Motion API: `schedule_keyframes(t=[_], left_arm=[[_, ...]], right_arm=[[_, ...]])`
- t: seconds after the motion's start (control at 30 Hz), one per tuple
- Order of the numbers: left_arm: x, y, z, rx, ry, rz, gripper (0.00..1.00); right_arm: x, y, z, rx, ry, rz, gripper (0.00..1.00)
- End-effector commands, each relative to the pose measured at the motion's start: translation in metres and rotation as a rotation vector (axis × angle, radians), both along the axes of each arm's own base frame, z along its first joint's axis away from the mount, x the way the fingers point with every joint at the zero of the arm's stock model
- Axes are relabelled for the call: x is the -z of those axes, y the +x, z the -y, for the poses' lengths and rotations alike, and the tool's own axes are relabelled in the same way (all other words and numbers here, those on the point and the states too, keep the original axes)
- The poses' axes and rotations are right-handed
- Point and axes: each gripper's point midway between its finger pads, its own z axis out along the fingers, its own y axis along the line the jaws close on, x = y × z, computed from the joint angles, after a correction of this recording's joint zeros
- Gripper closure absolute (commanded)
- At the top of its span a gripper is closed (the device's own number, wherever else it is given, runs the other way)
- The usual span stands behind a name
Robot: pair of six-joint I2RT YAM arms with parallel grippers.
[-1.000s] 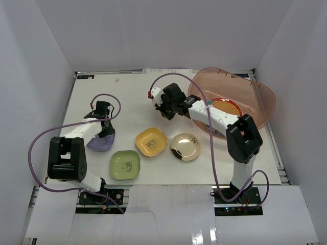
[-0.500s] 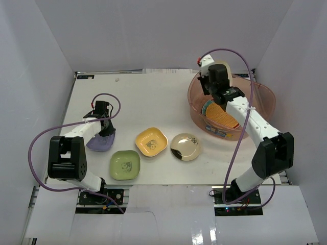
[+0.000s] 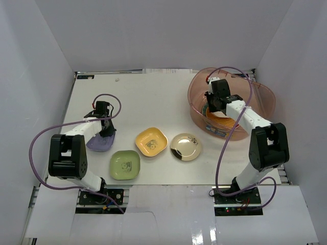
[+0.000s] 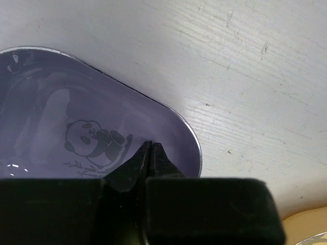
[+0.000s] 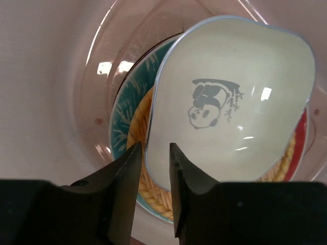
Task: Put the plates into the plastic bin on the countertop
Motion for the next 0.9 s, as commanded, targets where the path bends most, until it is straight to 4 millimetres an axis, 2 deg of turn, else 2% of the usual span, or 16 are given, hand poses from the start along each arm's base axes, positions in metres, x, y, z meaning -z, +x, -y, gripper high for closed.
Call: schedule_keyframes(t=[0.0,0.13,0.17,0.2,0.3,0.33,0.37,0.4,0.43,0.5,0.53,0.6,0.63,0.7,0.73,0.87], left_arm=[[-0.01,0.012,-0.002,-0.001,0.005,0.037,0.9],[-0.015,0.013,0.0,-0.003,-0.008,0.05,0.91],[-0.018,0.013,0.0,-0.007,-0.01,0.061,0.91],[-0.031,0.016,0.0,-0.011,-0.013,0.105,0.9],[-0.059,0.022,-0.001,-0.019,-0.014,0.201,0.89],[-0.076,0.024,0.001,-0.014,-0.026,0.261,0.87],[-0.083,0.024,0.003,-0.01,-0.036,0.284,0.76],[-0.094,0.023,0.005,0.0,-0.047,0.317,0.71],[-0.096,0.022,0.009,0.015,-0.056,0.322,0.66],[-0.092,0.016,0.017,0.048,-0.091,0.296,0.56],[-0.085,0.009,0.02,0.06,-0.098,0.255,0.55],[-0.071,-0.001,0.024,0.077,-0.112,0.2,0.51],[-0.065,-0.004,0.024,0.081,-0.108,0.179,0.49],[-0.053,-0.008,0.023,0.087,-0.101,0.137,0.48],[-0.05,-0.008,0.026,0.094,-0.105,0.127,0.47],[-0.044,0.0,0.032,0.116,-0.094,0.1,0.44]], right_arm=[[-0.014,0.009,-0.006,0.026,0.064,0.066,0.64],[-0.044,0.005,-0.023,-0.014,0.173,0.123,0.43],[-0.052,0.001,-0.035,-0.044,0.23,0.127,0.37],[-0.058,-0.001,-0.042,-0.065,0.256,0.141,0.34],[-0.089,-0.02,-0.082,-0.186,0.304,0.225,0.3],[-0.099,-0.037,-0.113,-0.28,0.332,0.236,0.3],[-0.105,-0.045,-0.129,-0.338,0.349,0.252,0.3],[-0.106,-0.062,-0.157,-0.421,0.364,0.243,0.3],[-0.107,-0.071,-0.171,-0.471,0.379,0.236,0.3],[-0.101,-0.09,-0.199,-0.572,0.43,0.195,0.3],[-0.09,-0.102,-0.216,-0.624,0.441,0.152,0.3],[-0.076,-0.11,-0.228,-0.654,0.429,0.106,0.3],[-0.058,-0.116,-0.238,-0.675,0.407,0.061,0.3],[-0.041,-0.118,-0.245,-0.681,0.385,0.018,0.3],[-0.023,-0.119,-0.249,-0.679,0.369,-0.025,0.3],[0.019,-0.118,-0.252,-0.655,0.319,-0.121,0.31]])
